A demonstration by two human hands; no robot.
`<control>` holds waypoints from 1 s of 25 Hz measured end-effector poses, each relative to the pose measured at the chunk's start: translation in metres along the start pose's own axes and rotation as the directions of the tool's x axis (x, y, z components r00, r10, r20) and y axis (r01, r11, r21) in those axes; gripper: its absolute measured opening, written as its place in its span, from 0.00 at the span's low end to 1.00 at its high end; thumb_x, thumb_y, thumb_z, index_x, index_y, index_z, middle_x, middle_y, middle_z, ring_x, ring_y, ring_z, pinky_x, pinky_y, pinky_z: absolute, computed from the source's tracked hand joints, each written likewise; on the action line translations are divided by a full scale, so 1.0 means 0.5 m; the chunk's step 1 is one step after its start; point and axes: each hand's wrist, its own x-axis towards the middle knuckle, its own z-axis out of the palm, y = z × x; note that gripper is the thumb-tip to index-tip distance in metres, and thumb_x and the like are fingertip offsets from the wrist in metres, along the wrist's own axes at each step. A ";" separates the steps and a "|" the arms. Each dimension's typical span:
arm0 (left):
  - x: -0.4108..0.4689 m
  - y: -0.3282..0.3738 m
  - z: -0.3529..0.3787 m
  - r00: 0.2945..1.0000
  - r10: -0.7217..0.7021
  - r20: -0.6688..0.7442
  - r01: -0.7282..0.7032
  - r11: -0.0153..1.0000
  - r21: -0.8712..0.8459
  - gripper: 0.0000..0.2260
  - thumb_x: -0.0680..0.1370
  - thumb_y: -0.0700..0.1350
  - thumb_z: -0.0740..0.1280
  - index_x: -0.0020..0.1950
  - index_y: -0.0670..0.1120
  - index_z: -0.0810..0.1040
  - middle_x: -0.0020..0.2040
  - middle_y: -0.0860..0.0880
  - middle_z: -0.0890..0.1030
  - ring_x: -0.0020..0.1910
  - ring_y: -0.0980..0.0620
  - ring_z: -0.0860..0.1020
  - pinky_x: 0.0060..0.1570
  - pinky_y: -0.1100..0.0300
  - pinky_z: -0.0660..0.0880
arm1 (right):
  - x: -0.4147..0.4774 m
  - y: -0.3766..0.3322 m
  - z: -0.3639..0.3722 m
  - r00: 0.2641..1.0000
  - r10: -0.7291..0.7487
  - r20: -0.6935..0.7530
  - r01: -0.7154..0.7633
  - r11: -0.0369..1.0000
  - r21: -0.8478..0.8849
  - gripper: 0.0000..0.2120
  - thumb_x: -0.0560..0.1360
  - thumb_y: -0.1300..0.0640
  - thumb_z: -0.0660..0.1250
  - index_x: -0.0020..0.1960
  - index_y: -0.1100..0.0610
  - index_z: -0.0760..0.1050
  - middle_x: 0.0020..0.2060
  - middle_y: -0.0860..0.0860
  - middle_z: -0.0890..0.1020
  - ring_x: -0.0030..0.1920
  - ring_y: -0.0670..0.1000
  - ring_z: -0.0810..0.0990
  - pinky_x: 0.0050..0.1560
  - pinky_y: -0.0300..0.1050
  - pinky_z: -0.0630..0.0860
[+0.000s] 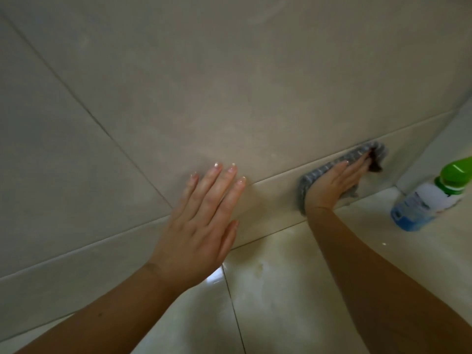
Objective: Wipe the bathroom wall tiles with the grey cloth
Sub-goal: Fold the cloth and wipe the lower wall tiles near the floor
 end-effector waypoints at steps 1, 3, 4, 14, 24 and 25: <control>0.010 0.012 0.010 1.000 0.008 0.007 -0.008 1.000 -0.015 0.31 0.79 0.45 0.66 0.79 0.41 0.57 0.79 0.42 0.59 0.79 0.42 0.56 0.77 0.42 0.56 | 0.009 0.014 -0.013 0.996 0.086 0.035 -0.087 0.996 0.026 0.28 0.82 0.49 0.43 0.79 0.58 0.46 0.78 0.57 0.47 0.78 0.57 0.49 0.77 0.51 0.46; 0.023 0.030 0.027 0.999 0.034 0.030 -0.033 0.999 -0.034 0.31 0.80 0.45 0.65 0.79 0.41 0.56 0.79 0.42 0.58 0.80 0.43 0.55 0.77 0.42 0.56 | -0.013 0.031 -0.042 0.982 0.114 0.152 -0.121 0.992 0.038 0.31 0.79 0.45 0.43 0.79 0.54 0.40 0.79 0.51 0.41 0.78 0.55 0.45 0.78 0.48 0.45; 0.032 0.037 0.035 0.998 0.060 0.037 -0.058 0.997 -0.043 0.31 0.80 0.45 0.64 0.79 0.42 0.56 0.79 0.42 0.58 0.80 0.43 0.55 0.77 0.43 0.56 | -0.019 0.021 -0.051 0.980 0.065 0.186 -0.077 0.995 0.057 0.31 0.80 0.46 0.44 0.79 0.54 0.39 0.78 0.49 0.41 0.78 0.53 0.44 0.77 0.39 0.44; 0.162 0.087 0.083 0.978 0.203 -0.042 -0.206 0.975 -0.083 0.29 0.80 0.45 0.64 0.78 0.41 0.59 0.78 0.42 0.60 0.79 0.42 0.57 0.77 0.43 0.55 | 0.199 -0.048 -0.064 0.983 0.146 -0.109 -0.134 0.985 0.108 0.24 0.83 0.50 0.43 0.79 0.50 0.49 0.79 0.50 0.51 0.78 0.51 0.49 0.74 0.62 0.41; 0.259 0.126 0.095 0.960 0.259 -0.104 -0.268 0.959 -0.091 0.30 0.78 0.43 0.66 0.78 0.40 0.59 0.78 0.40 0.61 0.79 0.41 0.57 0.77 0.43 0.55 | 0.330 -0.103 -0.092 0.976 -0.161 -0.148 0.180 0.976 0.119 0.28 0.78 0.50 0.47 0.77 0.56 0.55 0.77 0.55 0.54 0.77 0.53 0.52 0.76 0.50 0.48; 0.256 0.129 0.097 0.961 0.261 -0.096 -0.269 0.959 -0.088 0.30 0.78 0.43 0.66 0.78 0.41 0.59 0.78 0.40 0.61 0.79 0.41 0.56 0.77 0.43 0.55 | 0.337 -0.087 -0.097 0.980 -0.121 -0.155 0.143 0.980 0.137 0.28 0.78 0.51 0.48 0.77 0.55 0.55 0.77 0.56 0.55 0.77 0.53 0.53 0.76 0.51 0.49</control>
